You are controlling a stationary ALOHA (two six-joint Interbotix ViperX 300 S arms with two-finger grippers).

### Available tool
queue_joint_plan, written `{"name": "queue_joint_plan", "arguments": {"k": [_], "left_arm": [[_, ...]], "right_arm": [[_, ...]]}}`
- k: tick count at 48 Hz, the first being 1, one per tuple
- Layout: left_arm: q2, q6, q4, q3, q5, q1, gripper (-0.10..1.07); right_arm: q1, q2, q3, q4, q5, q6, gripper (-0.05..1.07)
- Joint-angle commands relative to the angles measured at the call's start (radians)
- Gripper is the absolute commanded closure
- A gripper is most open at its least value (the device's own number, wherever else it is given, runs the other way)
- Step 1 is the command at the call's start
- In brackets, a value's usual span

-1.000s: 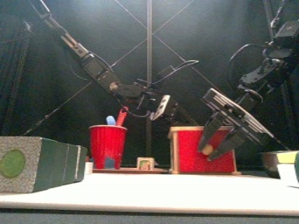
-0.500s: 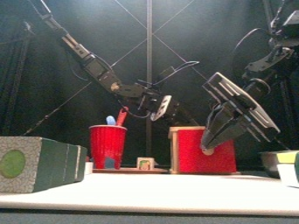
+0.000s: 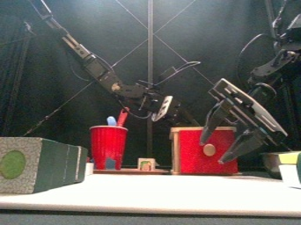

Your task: Open drawer

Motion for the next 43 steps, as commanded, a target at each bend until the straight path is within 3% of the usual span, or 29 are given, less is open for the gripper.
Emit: {"name": "queue_joint_plan", "arguments": {"k": [1, 19, 43], "left_arm": [[0.002, 0.002, 0.002, 0.008, 0.023, 0.008, 0.98], [0.005, 0.003, 0.002, 0.005, 0.023, 0.008, 0.98], [0.011, 0.003, 0.003, 0.005, 0.023, 0.008, 0.98]], "right_arm": [[-0.021, -0.026, -0.003, 0.000, -0.015, -0.002, 0.24], [-0.035, -0.017, 0.014, 0.012, -0.052, -0.002, 0.32], [-0.051, -0.025, 0.009, 0.032, -0.089, 0.000, 0.31]]}}
